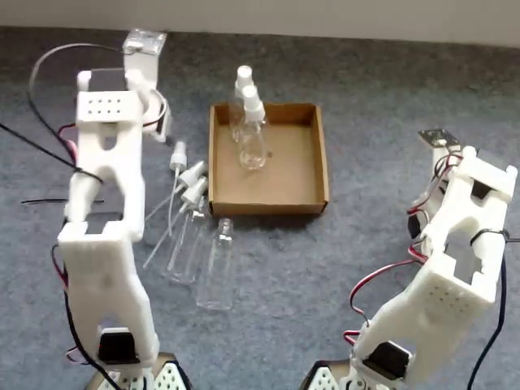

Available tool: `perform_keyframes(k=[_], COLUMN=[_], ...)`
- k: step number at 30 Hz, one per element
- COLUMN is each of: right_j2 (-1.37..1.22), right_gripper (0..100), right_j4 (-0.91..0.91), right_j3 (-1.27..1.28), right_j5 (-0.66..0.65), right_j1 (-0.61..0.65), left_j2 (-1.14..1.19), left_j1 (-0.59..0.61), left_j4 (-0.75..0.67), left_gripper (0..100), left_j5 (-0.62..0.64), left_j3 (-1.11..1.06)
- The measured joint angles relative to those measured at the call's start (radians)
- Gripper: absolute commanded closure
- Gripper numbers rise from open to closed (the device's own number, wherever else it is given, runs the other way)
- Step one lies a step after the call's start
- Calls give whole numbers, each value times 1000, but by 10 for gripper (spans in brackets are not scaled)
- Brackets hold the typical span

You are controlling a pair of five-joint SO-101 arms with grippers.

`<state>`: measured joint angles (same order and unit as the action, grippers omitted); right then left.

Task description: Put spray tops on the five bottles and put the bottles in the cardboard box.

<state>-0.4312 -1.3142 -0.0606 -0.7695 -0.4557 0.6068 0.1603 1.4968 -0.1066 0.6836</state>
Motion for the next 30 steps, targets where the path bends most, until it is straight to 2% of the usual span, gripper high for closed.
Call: perform_keyframes(k=[6,13,19,25,30], right_j2=[0,0,0,0,0], right_gripper=[837,836,836,837,835], right_j4=[-28,-29,-29,-32,-94], right_j3=[-2,-2,-2,-2,-2], right_j5=[17,17,17,23,57], right_j1=[0,11,15,15,15], left_j2=[304,499,569,585,585], left_j1=[-14,-49,-83,-83,-89], left_j4=[2,15,101,141,150], left_gripper=[808,808,809,950,961], left_j5=[17,25,20,25,25], left_j3=[322,531,600,614,614])
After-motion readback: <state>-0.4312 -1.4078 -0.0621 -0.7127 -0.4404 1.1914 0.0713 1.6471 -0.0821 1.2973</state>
